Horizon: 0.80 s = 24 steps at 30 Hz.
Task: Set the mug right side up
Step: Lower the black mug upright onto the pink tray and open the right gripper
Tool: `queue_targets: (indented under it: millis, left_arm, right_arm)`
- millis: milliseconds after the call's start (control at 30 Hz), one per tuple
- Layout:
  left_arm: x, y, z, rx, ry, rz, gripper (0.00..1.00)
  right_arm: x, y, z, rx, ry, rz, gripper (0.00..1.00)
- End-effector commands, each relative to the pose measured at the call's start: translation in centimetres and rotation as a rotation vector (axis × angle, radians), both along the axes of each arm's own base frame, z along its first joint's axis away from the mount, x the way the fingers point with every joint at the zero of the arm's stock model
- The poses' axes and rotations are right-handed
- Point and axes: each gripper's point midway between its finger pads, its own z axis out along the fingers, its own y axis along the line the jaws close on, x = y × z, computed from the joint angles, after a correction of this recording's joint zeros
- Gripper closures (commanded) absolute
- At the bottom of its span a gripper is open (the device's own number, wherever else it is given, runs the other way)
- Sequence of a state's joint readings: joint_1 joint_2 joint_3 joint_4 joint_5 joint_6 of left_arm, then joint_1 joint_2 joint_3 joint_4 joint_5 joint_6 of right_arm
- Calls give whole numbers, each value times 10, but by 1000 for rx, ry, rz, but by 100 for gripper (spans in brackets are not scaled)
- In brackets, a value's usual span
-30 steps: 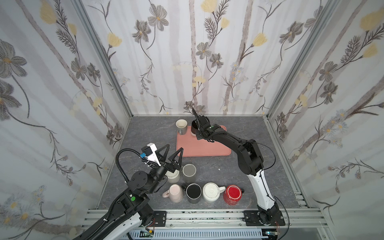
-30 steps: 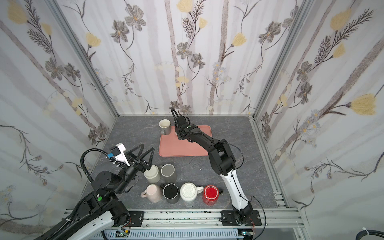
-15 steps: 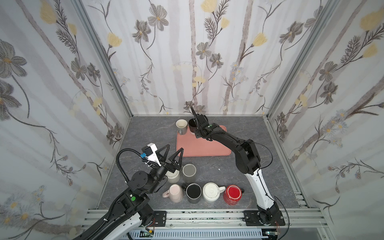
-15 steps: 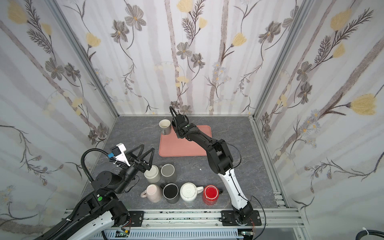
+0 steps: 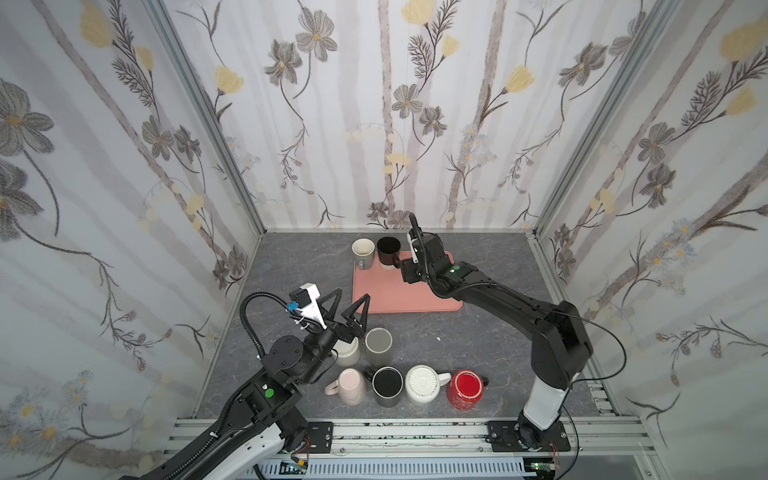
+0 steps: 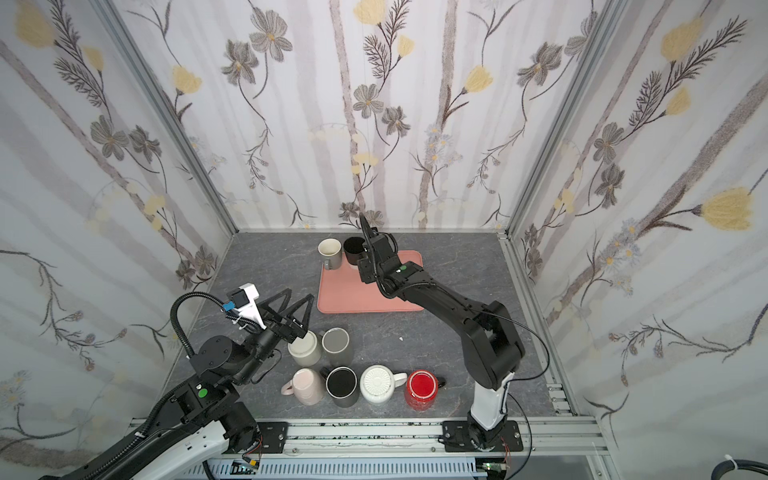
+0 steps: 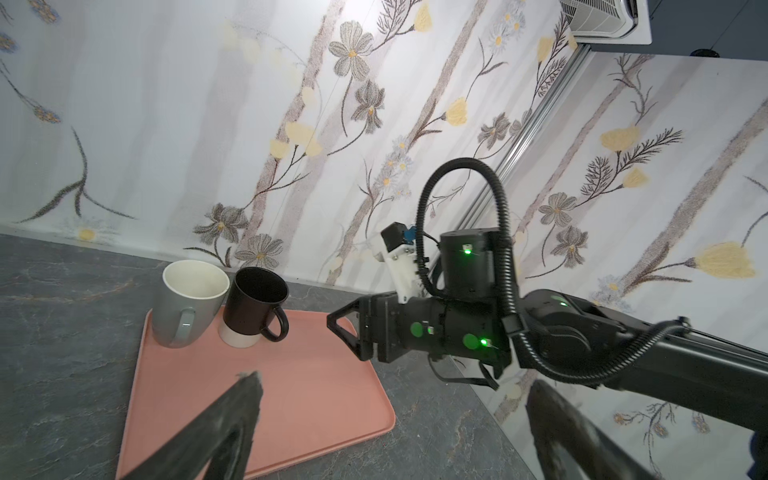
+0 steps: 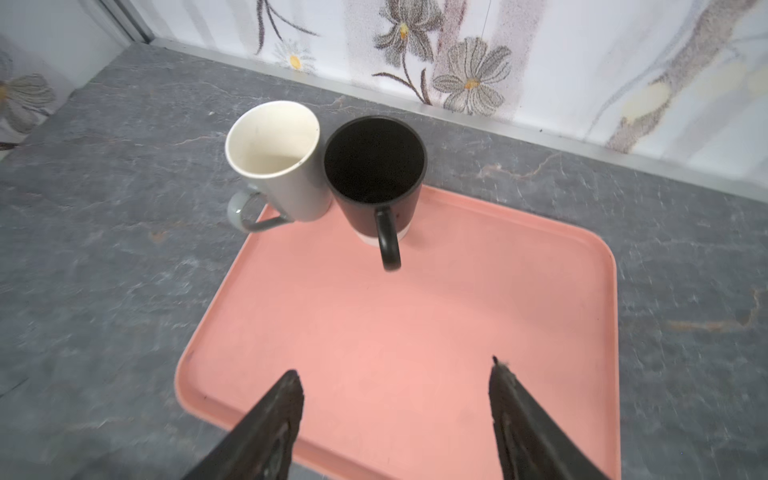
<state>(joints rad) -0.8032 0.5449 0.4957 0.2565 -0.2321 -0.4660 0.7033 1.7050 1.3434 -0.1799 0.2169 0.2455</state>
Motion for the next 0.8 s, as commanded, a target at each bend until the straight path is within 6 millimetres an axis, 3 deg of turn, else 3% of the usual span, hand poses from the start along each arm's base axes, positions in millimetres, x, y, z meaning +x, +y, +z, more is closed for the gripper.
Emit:
queue_targets:
  millis: [0,233,433,567,633,700,733,767]
  left_arm:
    - [5,-10,-2,17,35,-21,0]
    - [16,-48,-31,115,139,-113,0]
    - [19,-60,-49,140,175,-122,0]
    - [17,-59,-50,135,164,-125,0]
    - [17,-57,-50,135,162,-117,0]
    - [17,-55,-51,133,162,-112,0]
    - [17,-54,-51,133,162,-107,0]
    - [17,-53,-51,135,161,-105,0]
  right_arm:
    - [-35,-5,21,134,-25,31,27]
    - [-114,-65,-10,146,65,-4,23]
    - [-168,-96,-43,113,220,14,20]
    - [-204,-95,-49,82,329,109,19]
    - [-226,-90,-59,42,390,169,12]
    - [-239,-80,-51,39,399,214,8]
    - [-248,-74,-52,39,412,247,0]
    - [-255,-69,-54,32,424,271,0]
